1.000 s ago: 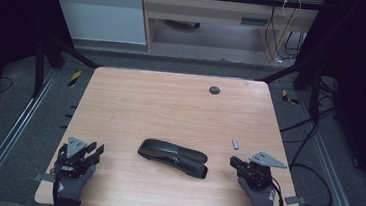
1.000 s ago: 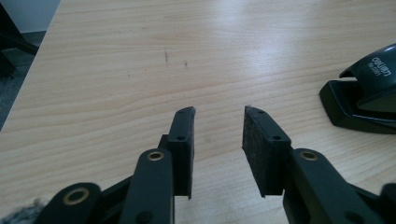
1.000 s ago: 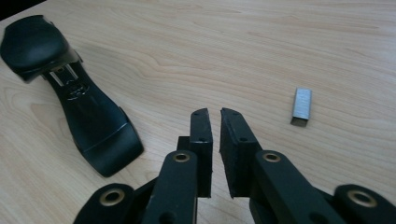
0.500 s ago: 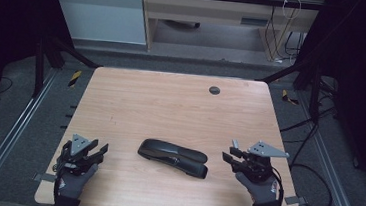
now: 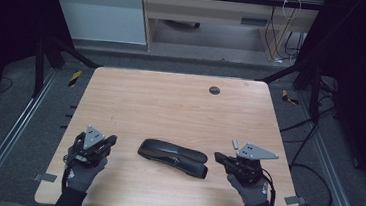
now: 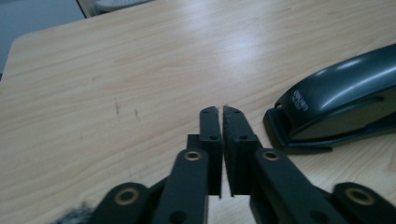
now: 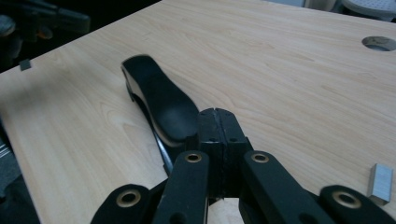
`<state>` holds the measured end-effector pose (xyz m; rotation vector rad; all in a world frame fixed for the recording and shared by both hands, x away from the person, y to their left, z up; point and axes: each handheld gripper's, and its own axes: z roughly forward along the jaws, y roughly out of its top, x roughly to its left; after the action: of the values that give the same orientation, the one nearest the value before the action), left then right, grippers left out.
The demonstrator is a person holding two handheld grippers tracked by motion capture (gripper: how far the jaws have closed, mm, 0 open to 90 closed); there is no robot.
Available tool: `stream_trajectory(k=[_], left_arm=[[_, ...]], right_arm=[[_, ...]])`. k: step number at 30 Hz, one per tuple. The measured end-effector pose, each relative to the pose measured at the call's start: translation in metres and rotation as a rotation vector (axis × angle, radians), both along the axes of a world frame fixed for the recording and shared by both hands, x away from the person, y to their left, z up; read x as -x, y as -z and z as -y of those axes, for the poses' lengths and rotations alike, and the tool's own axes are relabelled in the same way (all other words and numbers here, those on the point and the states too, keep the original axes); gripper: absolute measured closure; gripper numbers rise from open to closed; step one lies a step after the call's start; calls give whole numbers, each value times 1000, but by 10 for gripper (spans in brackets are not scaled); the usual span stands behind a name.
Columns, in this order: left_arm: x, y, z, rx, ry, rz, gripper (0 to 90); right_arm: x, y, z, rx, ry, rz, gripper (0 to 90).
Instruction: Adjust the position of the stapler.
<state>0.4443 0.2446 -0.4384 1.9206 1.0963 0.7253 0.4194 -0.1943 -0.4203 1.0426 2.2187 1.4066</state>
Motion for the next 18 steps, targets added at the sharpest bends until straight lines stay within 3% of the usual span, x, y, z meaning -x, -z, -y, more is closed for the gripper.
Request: stream_trajectory(k=[12,18], left_arm=[[-41,-5,42,-61,84,-27,899],[-63,4,67,-80,135,-65,899]], right_arm=[[15,14,-13,-5,-50,-34,900],[18,25,-23,-5,-67,-64,900]])
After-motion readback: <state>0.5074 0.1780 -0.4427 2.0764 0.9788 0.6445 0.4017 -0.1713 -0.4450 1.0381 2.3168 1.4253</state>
